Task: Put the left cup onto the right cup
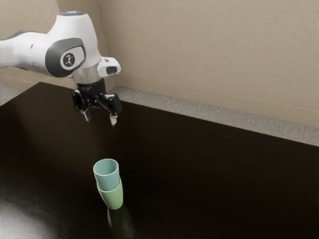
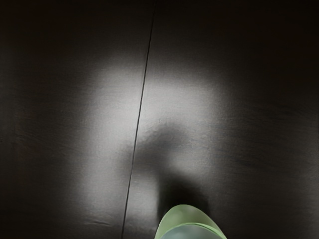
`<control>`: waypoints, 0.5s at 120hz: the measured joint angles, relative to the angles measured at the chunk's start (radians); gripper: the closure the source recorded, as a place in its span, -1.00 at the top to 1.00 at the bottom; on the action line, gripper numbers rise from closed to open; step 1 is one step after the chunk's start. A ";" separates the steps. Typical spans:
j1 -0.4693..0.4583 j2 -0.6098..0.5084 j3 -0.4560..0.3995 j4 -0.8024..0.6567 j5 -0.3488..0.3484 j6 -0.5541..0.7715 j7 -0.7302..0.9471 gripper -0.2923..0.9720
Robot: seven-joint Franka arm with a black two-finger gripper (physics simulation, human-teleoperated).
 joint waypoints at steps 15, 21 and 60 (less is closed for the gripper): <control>-0.011 0.015 0.009 0.042 0.013 -0.019 0.039 0.54; -0.011 0.027 0.010 0.061 0.016 -0.024 0.056 0.54; -0.043 0.100 0.064 0.192 0.023 -0.053 0.179 0.54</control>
